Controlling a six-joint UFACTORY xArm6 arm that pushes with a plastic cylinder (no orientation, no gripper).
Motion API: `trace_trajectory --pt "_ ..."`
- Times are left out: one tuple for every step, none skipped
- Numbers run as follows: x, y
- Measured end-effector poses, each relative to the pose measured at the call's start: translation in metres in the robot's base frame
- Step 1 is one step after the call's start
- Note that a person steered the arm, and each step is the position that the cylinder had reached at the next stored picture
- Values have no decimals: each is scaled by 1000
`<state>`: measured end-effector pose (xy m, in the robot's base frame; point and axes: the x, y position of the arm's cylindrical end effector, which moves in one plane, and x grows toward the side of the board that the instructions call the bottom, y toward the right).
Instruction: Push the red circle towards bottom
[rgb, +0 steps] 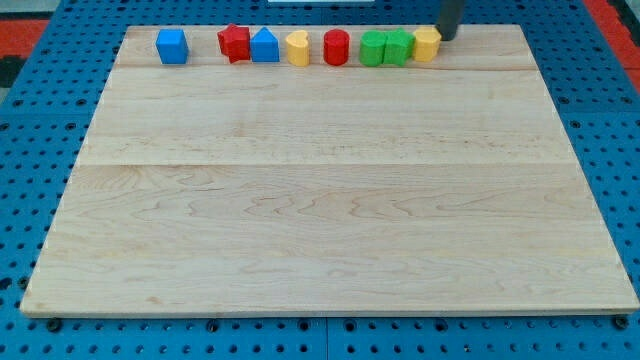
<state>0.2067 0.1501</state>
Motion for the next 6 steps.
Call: trace_trajectory --pt "-11 -64" --pt "-9 -135" --pt "25 -135" --pt "44 -110" --pt "86 -84" --pt "102 -102"
